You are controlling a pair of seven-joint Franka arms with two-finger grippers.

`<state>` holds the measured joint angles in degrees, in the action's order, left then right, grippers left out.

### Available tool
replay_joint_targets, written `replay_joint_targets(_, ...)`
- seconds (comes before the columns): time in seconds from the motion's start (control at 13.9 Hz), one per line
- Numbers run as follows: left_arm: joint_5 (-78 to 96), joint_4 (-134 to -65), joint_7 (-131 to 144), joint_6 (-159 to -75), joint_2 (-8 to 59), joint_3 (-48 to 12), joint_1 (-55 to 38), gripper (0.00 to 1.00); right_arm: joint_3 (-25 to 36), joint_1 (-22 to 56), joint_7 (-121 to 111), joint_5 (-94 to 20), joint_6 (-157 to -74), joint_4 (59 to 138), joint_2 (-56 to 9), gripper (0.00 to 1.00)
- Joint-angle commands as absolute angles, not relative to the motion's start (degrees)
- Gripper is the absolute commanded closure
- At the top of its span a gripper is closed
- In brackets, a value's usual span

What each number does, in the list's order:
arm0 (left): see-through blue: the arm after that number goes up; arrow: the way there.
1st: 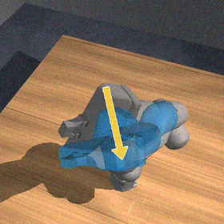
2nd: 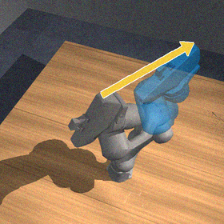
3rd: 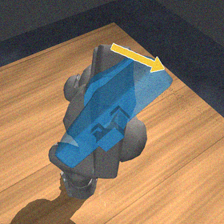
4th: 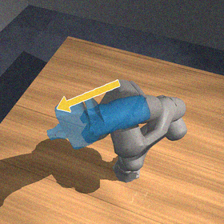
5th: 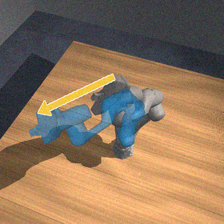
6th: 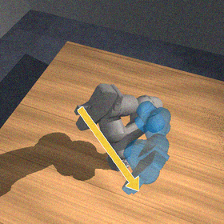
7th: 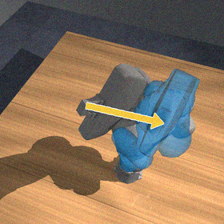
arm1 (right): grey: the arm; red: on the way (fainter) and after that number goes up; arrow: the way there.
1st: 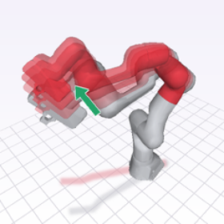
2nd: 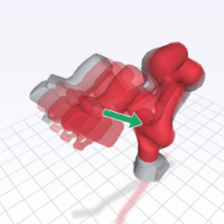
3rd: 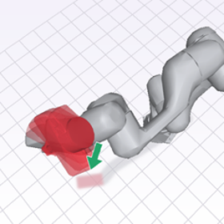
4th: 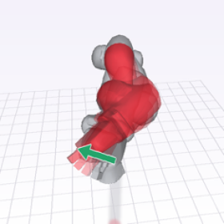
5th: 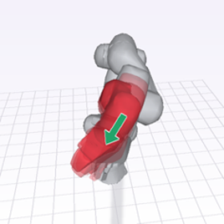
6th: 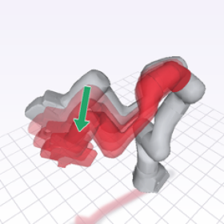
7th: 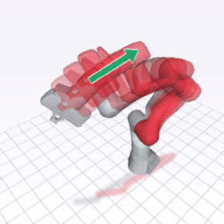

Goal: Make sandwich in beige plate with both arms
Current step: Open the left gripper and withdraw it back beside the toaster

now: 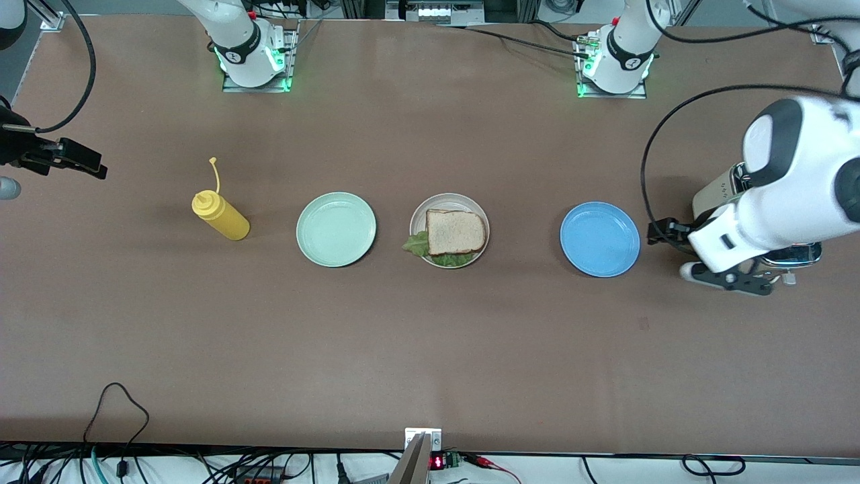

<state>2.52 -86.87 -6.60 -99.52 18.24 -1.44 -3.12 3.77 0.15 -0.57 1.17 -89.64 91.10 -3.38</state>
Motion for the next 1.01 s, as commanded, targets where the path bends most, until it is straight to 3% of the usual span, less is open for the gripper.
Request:
replay_joint_targets(0.0, 1.32, -83.07, -5.63, -95.38, 16.00, 1.39, -3.08, 0.00, 3.52, -0.35, -0.35, 0.70, -90.09, 91.23, -3.16, 0.00)
replay_joint_targets(0.43, -0.61, -82.96, 1.93, -87.80, 8.62, -1.93, 2.45, 0.00, 3.52, -0.35, -0.35, 0.70, -90.62, 91.23, -3.52, 0.00)
replay_joint_targets(0.79, -0.62, -95.33, 1.93, -93.50, -0.07, -2.37, 2.46, 0.00, 3.52, -0.88, -0.35, 0.62, -90.70, 91.23, -3.52, 0.00)
replay_joint_targets(0.94, -0.62, -95.63, 1.50, -94.04, -0.53, -2.81, 2.46, 0.00, 3.52, -0.88, -0.35, 0.70, -90.70, 91.23, -3.52, 0.00)
